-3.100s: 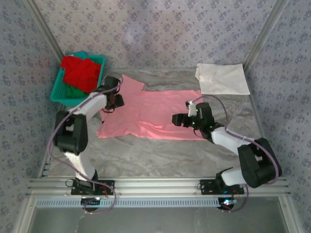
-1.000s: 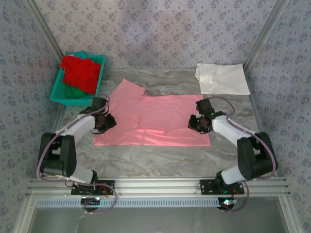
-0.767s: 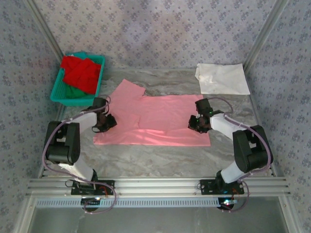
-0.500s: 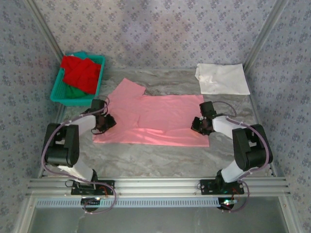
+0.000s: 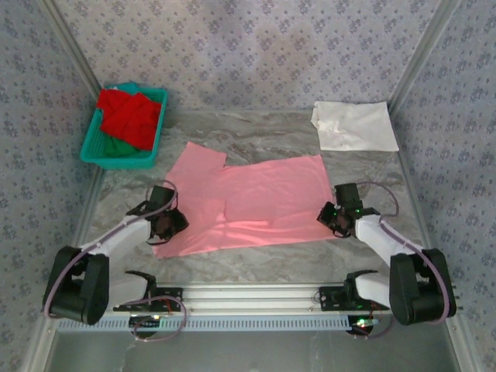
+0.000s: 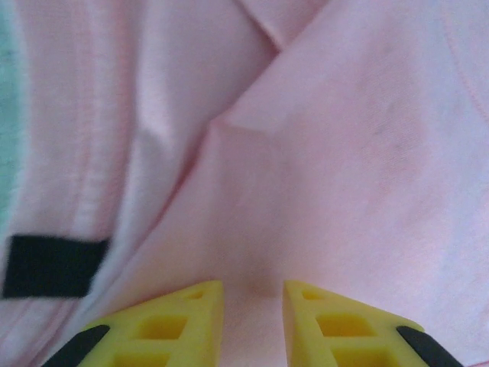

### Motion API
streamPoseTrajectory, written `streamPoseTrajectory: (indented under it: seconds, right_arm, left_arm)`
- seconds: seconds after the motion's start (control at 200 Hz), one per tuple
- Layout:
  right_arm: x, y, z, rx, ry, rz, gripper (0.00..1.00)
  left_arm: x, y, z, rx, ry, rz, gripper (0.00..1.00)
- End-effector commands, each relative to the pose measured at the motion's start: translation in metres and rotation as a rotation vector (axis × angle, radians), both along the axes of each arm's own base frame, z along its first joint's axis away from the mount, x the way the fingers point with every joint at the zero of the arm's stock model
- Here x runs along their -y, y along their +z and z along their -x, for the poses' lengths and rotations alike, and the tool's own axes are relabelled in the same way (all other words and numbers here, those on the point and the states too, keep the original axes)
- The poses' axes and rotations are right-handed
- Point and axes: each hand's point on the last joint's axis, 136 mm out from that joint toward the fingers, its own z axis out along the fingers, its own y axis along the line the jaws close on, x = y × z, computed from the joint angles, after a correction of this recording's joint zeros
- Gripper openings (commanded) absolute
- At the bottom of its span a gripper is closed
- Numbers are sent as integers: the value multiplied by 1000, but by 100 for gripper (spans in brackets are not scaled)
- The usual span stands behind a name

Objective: Fold and stack the t-shirts

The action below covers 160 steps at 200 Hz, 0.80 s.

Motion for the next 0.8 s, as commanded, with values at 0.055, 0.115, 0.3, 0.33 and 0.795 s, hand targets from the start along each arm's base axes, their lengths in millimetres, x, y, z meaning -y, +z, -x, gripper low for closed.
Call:
streamPoseTrajectory:
  seconds: [0.055, 0.115, 0.3, 0.33, 0.795]
  right_arm:
    - [11, 18, -9, 31, -17, 48, 12]
    - [9, 31, -21, 73, -14, 45, 14]
    - [-3, 85, -77, 241, 70, 50, 27]
    - [-7, 94, -89, 267, 95, 47, 29]
    - [-54, 118, -163, 311, 335, -15, 46]
  left_arm:
    - [-9, 30, -20, 74, 7, -67, 29]
    - [-11, 49, -41, 112, -12, -85, 30]
    - [-3, 111, -135, 250, -124, -118, 36]
    - [-3, 116, -152, 251, -138, -132, 37]
    - [4, 92, -339, 129, -218, -312, 49]
